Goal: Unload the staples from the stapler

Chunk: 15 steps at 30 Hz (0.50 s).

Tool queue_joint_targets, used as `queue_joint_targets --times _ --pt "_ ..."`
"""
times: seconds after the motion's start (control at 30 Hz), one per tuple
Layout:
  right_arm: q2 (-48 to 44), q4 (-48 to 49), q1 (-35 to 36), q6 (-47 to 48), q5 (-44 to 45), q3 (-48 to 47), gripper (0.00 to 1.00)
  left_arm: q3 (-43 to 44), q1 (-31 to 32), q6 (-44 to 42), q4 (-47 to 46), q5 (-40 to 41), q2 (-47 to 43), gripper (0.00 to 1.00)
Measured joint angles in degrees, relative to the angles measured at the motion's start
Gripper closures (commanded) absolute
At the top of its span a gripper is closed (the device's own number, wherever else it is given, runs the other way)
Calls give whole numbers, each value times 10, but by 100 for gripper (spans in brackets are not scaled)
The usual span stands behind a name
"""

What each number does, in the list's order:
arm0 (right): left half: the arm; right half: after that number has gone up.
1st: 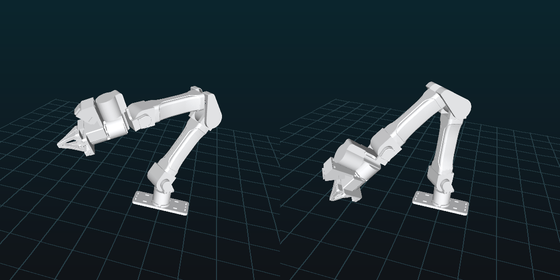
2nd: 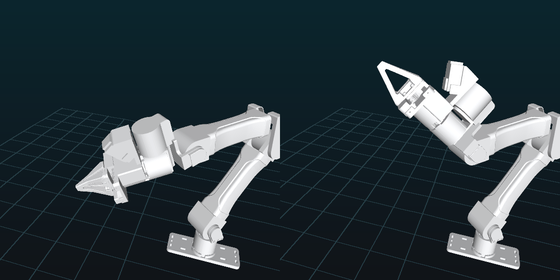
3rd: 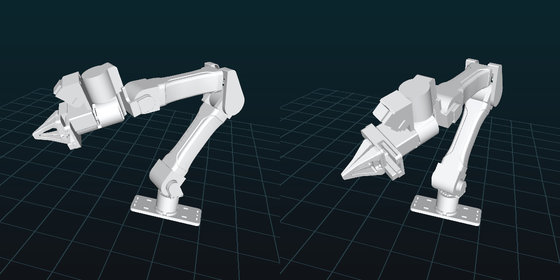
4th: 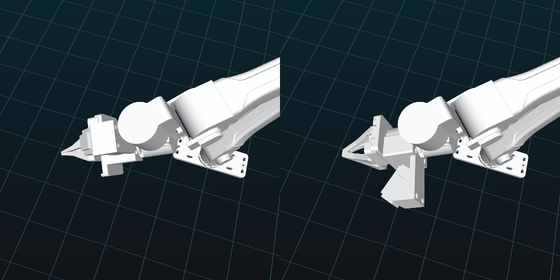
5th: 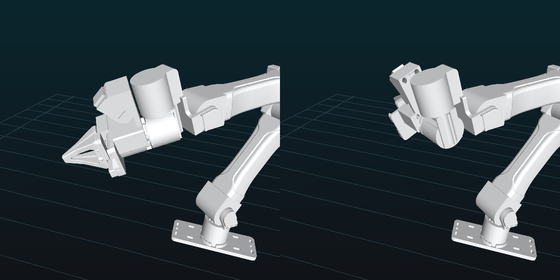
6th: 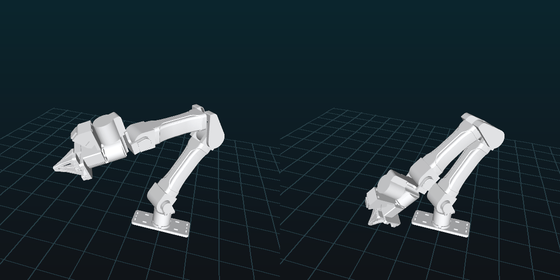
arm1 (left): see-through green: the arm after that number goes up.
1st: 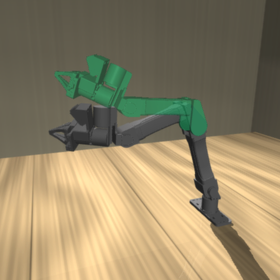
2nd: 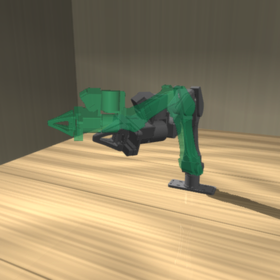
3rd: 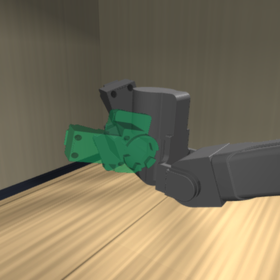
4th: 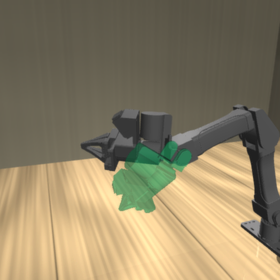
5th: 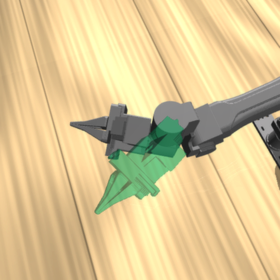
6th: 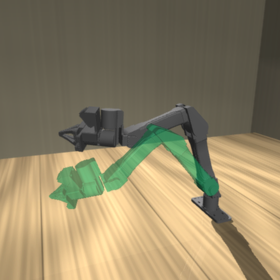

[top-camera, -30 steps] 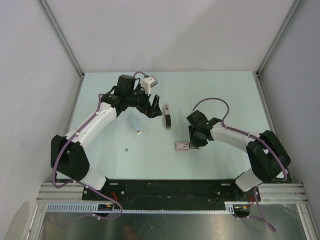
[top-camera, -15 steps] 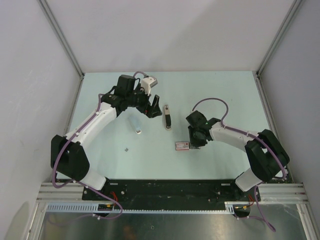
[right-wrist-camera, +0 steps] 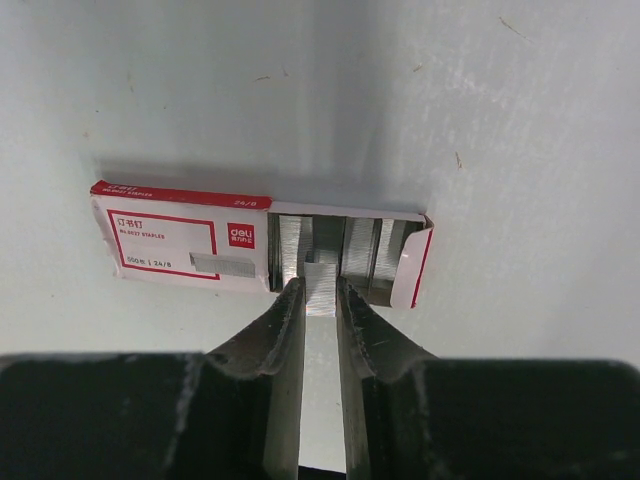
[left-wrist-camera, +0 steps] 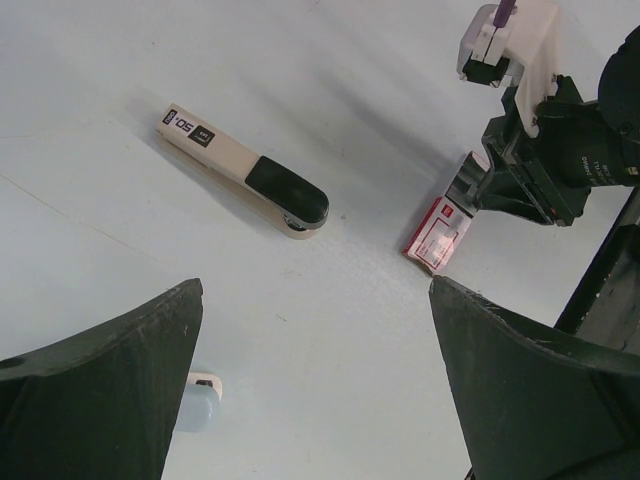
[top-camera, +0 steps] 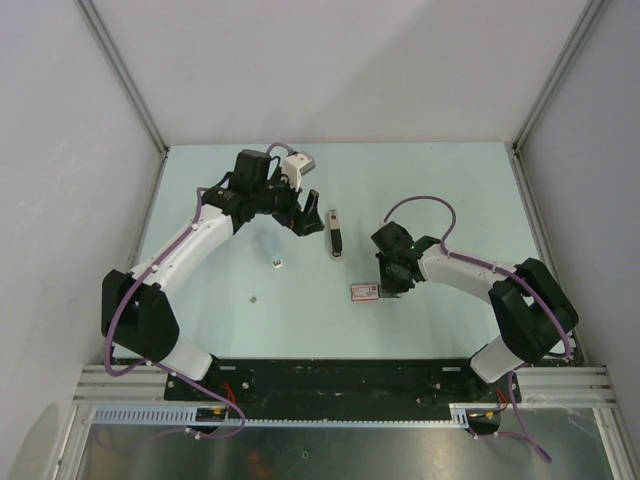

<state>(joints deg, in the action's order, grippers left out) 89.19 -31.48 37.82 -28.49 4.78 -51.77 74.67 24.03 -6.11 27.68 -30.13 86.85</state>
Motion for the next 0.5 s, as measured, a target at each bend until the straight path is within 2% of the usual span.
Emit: queue_joint_targets --times 0.5 --pt "-28 -14 -1 1 9 0 82 -1 0 0 0 0 0 0"
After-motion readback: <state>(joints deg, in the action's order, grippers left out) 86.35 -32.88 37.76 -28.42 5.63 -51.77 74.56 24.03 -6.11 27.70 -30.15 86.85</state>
